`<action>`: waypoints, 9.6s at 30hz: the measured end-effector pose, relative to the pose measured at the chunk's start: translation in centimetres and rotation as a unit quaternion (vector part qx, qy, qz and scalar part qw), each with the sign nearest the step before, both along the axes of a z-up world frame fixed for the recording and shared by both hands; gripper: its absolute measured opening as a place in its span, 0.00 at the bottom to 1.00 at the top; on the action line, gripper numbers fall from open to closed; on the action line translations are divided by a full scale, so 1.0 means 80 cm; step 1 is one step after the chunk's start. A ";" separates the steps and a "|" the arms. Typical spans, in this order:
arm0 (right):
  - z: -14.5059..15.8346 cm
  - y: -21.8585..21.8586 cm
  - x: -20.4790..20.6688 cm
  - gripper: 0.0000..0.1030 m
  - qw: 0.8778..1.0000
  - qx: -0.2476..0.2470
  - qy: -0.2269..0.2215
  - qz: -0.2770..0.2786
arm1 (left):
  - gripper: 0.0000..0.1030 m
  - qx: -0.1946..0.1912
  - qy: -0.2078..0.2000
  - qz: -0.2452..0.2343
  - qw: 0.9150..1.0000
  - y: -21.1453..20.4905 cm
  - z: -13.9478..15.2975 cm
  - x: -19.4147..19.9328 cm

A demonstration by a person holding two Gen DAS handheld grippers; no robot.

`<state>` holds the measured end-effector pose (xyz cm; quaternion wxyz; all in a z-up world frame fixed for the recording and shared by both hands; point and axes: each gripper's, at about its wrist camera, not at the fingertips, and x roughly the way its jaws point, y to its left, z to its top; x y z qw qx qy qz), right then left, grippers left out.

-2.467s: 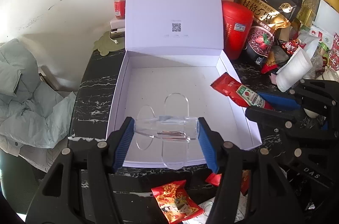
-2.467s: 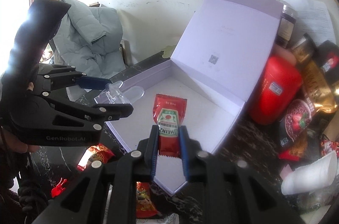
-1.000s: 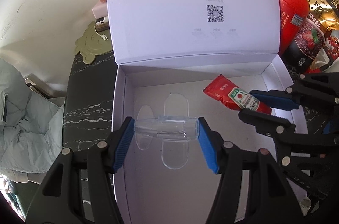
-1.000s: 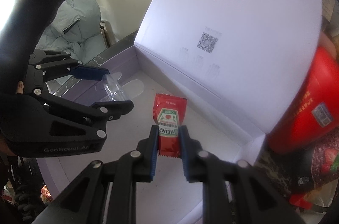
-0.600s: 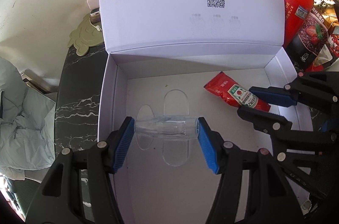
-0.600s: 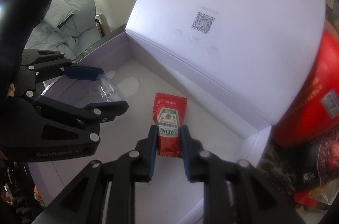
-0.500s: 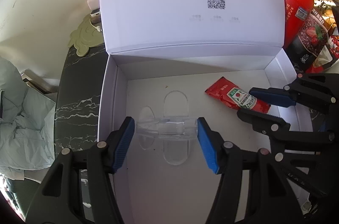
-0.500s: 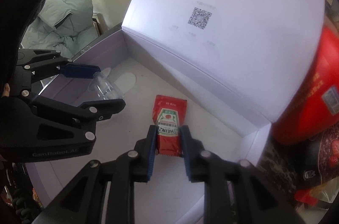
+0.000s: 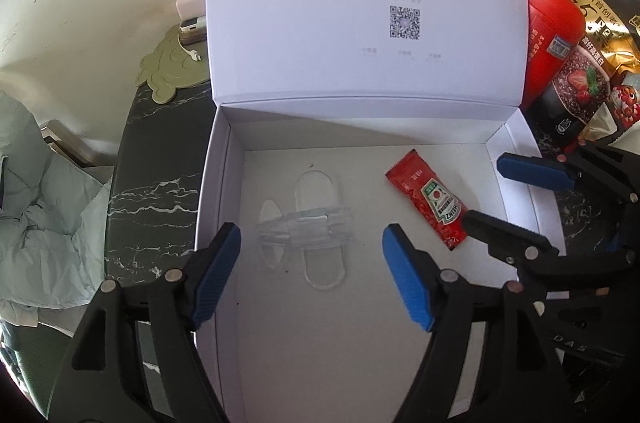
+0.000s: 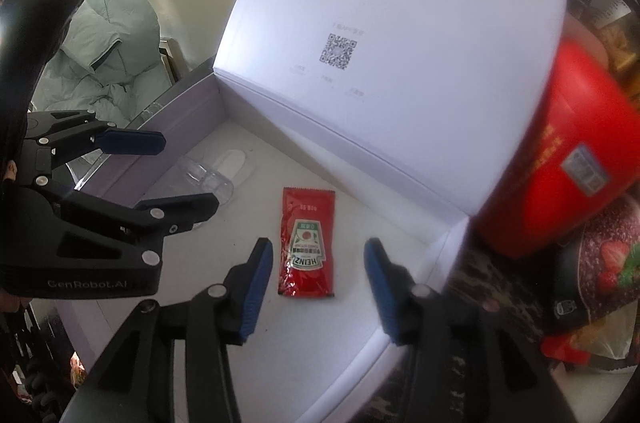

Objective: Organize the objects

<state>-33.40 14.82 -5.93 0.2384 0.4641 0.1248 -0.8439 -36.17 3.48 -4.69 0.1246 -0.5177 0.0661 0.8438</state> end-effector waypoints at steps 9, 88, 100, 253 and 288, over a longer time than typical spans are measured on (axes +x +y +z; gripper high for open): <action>0.047 0.017 0.028 0.51 0.999 -0.010 0.032 -0.015 | 0.73 -0.003 0.040 0.013 0.999 -0.003 0.051 0.023; 0.115 0.101 0.390 0.56 0.994 -0.020 0.094 -0.045 | 0.74 -0.014 0.144 0.025 0.989 0.029 0.151 0.425; 0.074 0.103 0.413 0.56 0.997 -0.042 0.061 -0.037 | 0.74 -0.021 0.136 0.030 0.990 0.027 0.122 0.455; -0.008 0.041 0.430 0.45 0.988 -0.146 -0.016 0.039 | 0.28 0.052 0.045 0.035 0.997 -0.042 0.007 0.450; 0.102 0.096 0.441 0.45 0.988 -0.123 0.087 0.022 | 0.28 0.035 0.092 -0.026 0.995 0.031 0.102 0.441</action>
